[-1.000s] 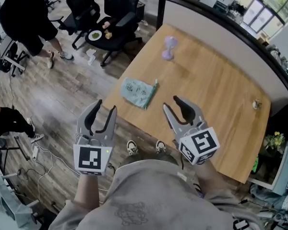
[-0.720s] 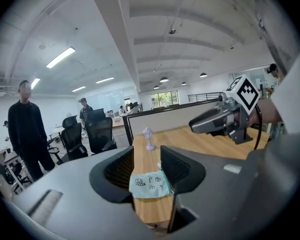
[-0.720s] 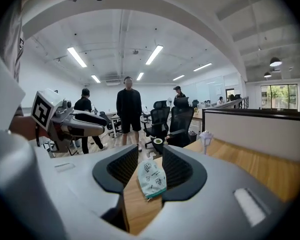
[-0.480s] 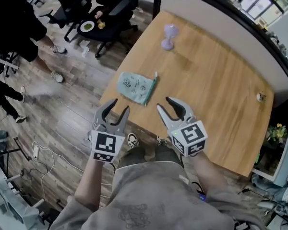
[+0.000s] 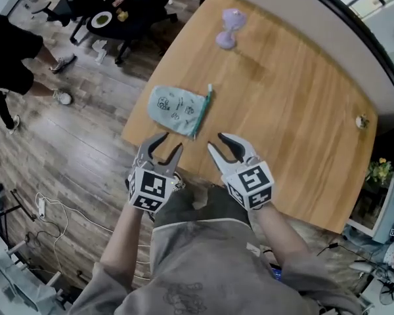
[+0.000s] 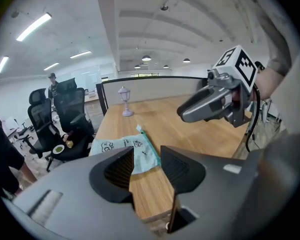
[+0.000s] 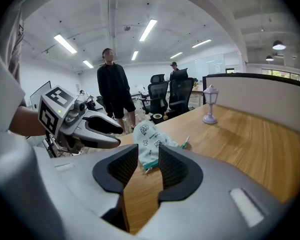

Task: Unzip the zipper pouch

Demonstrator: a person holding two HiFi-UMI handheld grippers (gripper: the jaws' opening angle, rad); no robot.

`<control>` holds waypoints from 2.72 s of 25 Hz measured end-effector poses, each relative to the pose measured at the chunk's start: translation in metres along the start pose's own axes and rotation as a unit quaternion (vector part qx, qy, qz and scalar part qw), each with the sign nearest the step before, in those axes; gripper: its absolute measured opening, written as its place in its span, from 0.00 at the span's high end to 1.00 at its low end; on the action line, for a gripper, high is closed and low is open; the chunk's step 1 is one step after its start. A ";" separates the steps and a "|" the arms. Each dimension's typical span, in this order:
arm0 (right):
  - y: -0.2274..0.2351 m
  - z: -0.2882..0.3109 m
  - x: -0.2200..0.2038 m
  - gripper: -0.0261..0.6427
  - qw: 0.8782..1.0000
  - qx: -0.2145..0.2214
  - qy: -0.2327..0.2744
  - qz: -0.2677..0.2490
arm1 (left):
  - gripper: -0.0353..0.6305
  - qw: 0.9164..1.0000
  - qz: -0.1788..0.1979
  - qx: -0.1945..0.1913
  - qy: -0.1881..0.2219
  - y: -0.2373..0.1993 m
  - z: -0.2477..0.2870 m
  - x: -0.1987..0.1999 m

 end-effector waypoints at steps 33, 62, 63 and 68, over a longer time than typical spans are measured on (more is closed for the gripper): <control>0.043 0.044 -0.070 0.76 0.999 -0.008 0.005 0.044 | 0.80 0.979 0.099 -0.160 -0.080 0.028 0.092 -0.081; 0.013 -0.074 0.109 0.76 0.992 0.055 0.115 -0.003 | 0.94 0.992 -0.046 -0.067 0.100 0.014 -0.031 0.129; 0.009 -0.079 0.116 0.76 0.991 0.060 0.120 -0.009 | 0.93 0.991 -0.044 -0.064 0.105 0.016 -0.038 0.138; -0.009 -0.099 0.148 0.76 0.987 0.083 0.138 -0.028 | 0.94 0.990 -0.039 -0.039 0.129 0.016 -0.069 0.173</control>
Point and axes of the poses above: the fingertips, and each gripper's own axes: z forward along the fingers, y to its right, x out of its top, the point moved 2 cm from there along -z, backward along the fingers, and after that the axes turned 9 degrees about y, right-handed, at the moved point
